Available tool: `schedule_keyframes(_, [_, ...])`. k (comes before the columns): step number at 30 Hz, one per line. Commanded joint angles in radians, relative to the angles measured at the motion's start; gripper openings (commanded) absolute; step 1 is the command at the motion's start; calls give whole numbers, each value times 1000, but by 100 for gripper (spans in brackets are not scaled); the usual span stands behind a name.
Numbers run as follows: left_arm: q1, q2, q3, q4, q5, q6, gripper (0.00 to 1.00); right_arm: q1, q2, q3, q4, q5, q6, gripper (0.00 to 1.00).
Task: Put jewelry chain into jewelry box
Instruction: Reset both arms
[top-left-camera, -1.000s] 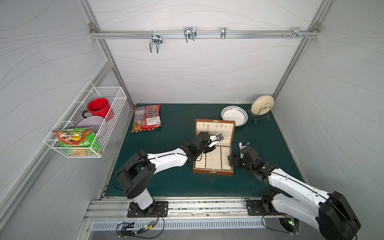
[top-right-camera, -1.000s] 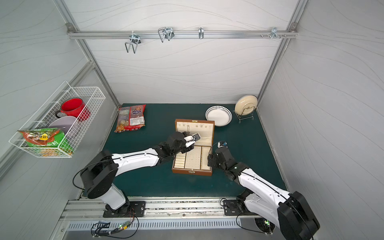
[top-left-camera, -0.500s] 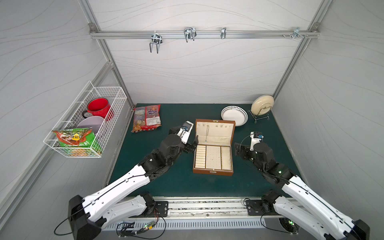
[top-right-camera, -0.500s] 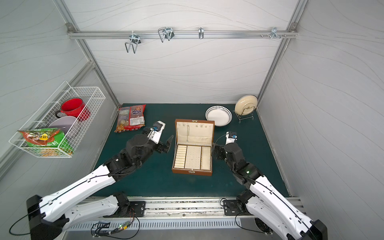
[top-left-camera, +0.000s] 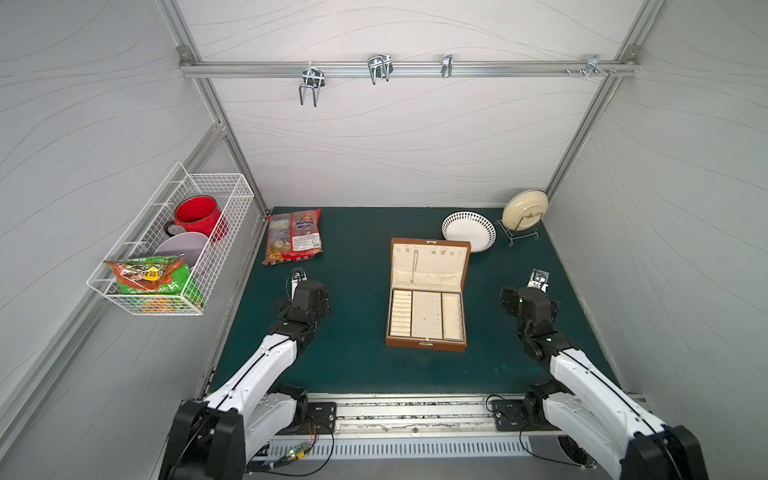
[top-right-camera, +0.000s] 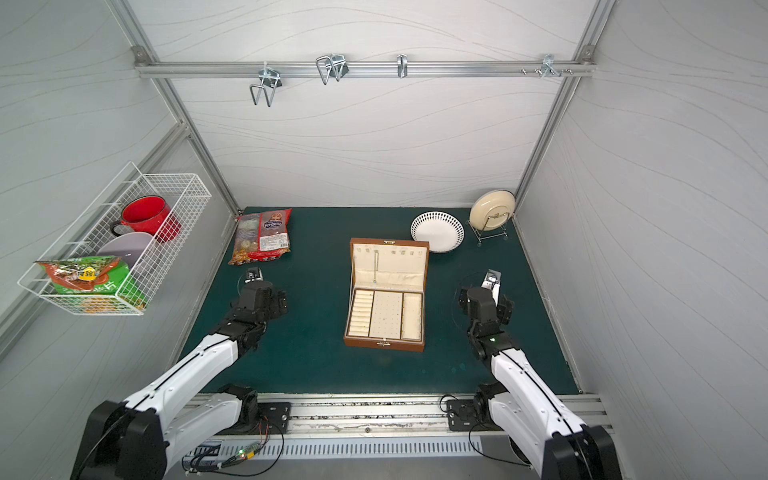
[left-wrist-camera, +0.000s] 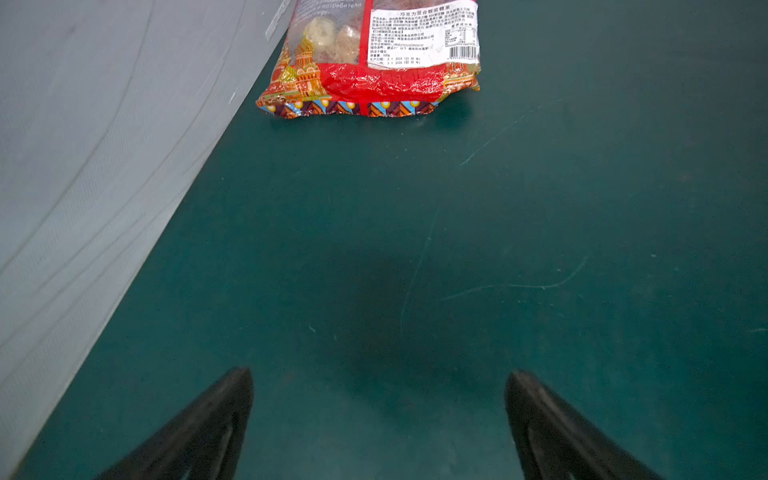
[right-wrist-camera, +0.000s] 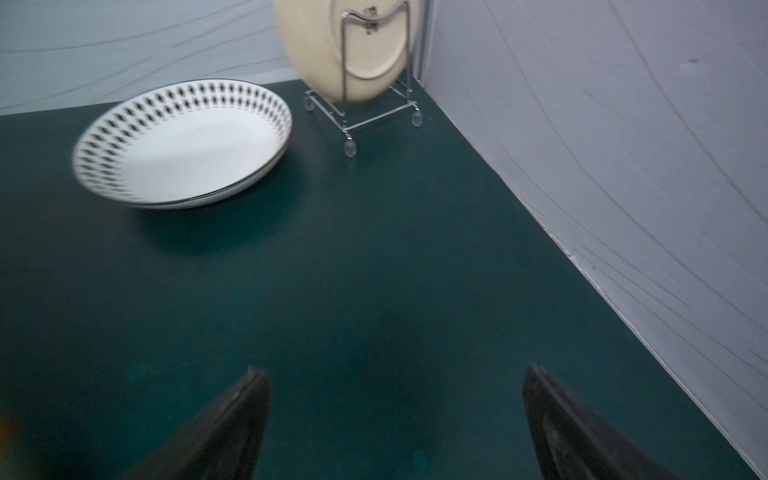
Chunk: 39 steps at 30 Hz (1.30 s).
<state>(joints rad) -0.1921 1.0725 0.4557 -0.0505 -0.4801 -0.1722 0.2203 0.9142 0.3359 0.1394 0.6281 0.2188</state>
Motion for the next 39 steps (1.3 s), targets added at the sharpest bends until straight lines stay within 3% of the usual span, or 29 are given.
schedule_keyframes(1, [41,116,29,266,-4,83,100,-62,127,12,225,-65,-35,99])
schedule_keyframes(7, [159,292,19,524,201,117,99,-71,411,10,586,-167,-144,99])
schedule_keyframes(9, [175,324,29,579,281,151,99,-71,456,43,578,-215,-199,99])
schedule_keyframes(13, [180,376,78,562,297,166,99,-83,579,24,754,-259,-241,99])
schedule_keyframes(16, [181,391,59,638,370,205,100,-103,587,44,715,-334,-239,99])
schedule_keyframes(19, [183,451,7,797,392,207,100,-137,643,24,802,-387,-219,99])
schedule_keyframes(21, [195,447,7,787,424,189,100,-139,634,58,725,-410,-221,99])
schedule_keyframes(24, [212,488,-45,923,467,197,100,-152,637,78,694,-443,-215,99])
schedule_keyframes(28, [218,476,-35,883,479,189,100,-203,642,113,623,-556,-191,99])
schedule_keyframes(39, [218,480,-35,886,477,191,100,-205,640,112,621,-560,-191,99])
